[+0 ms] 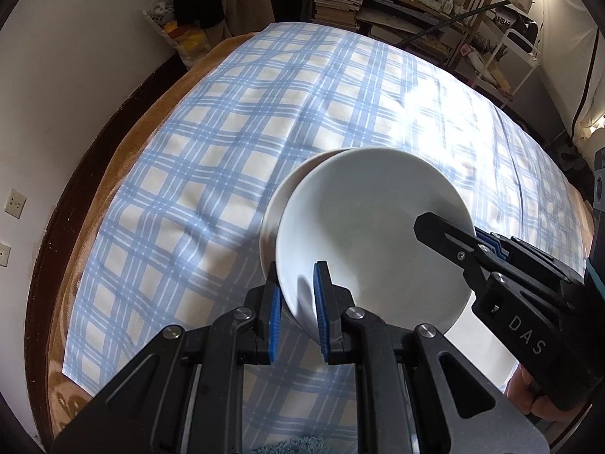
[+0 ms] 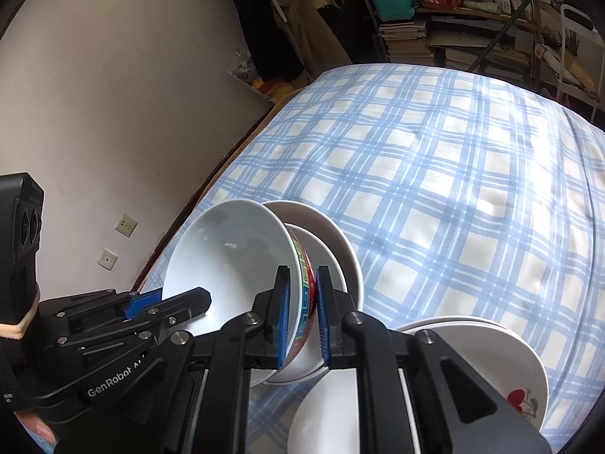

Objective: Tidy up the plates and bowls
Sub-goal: 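Carry both bowls back toward the nested bowls and cherry plate stack, then lower the red-patterned bowl into the nested bowls and open the right tool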

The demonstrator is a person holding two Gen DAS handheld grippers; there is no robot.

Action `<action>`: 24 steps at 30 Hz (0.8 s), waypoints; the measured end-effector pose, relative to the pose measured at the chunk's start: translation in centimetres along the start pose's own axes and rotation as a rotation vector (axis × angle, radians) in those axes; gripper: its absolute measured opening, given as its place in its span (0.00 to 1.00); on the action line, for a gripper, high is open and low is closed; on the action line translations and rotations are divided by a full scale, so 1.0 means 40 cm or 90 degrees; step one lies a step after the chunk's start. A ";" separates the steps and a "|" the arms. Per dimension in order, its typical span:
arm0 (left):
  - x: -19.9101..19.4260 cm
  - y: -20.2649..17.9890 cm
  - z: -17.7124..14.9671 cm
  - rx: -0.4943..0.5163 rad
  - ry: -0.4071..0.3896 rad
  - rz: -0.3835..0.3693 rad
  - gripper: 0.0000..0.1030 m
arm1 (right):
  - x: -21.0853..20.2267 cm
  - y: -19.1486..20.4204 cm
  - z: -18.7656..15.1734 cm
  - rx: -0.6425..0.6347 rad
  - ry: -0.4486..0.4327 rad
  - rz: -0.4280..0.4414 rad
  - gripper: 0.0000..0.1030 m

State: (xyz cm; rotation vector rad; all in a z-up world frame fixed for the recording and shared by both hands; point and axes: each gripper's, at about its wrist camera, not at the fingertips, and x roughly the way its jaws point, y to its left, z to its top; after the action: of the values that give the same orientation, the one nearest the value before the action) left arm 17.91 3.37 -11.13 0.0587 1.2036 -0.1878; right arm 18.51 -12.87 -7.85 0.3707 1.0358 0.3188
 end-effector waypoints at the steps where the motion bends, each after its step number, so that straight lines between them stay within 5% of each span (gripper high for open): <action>1: 0.007 -0.003 0.000 0.003 0.005 0.003 0.15 | 0.003 -0.004 -0.002 0.003 0.003 0.000 0.14; 24: 0.026 -0.017 0.000 0.020 -0.003 0.038 0.15 | 0.023 -0.006 -0.019 -0.011 0.034 -0.035 0.14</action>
State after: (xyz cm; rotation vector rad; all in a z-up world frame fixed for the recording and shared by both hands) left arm 18.15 2.60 -12.07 0.1215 1.1920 -0.1553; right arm 18.29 -12.59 -9.01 0.3191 1.0927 0.2886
